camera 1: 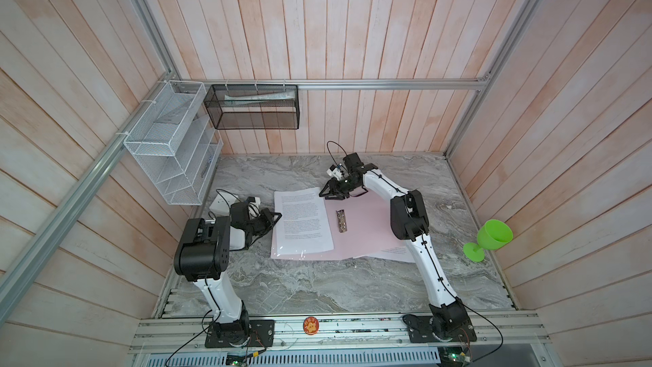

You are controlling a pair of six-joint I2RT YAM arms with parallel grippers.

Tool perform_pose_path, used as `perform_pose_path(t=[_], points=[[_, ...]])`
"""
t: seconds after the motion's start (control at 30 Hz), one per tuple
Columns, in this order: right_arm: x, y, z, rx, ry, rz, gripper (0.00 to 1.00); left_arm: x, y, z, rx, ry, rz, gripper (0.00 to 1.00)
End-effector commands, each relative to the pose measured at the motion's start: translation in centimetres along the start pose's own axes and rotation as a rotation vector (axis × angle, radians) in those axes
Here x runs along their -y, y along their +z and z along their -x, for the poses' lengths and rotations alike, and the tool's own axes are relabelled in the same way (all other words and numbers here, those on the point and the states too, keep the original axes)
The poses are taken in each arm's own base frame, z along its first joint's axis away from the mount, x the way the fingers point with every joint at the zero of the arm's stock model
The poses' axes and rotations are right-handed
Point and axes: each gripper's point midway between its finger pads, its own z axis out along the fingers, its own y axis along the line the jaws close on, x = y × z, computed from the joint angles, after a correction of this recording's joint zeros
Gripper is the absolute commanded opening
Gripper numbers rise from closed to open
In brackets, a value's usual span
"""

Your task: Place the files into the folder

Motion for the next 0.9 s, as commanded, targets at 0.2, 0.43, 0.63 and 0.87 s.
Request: perform_pose_path(t=[0.2,0.43,0.63,0.87], points=[[1.1,3.9,-3.4,-0.117,0.107,0.089,0.45,-0.2,0.5,0.1,-0.010,0.007,-0.006,0.00],[-0.5,4.7,-3.0,-0.119,0.085,0.137,0.29,-0.2,0.6,0.0,-0.015,0.004,-0.009,0.04],[-1.7,4.4,-2.2,-0.090,0.087,0.174,0.00,-0.2,0.3,0.2,-0.002,0.005,0.008,0.46],[-5.0,2.2,0.1,0.065,0.095,0.238,0.00,-0.4,0.3,0.1,-0.003,-0.006,0.014,0.46]])
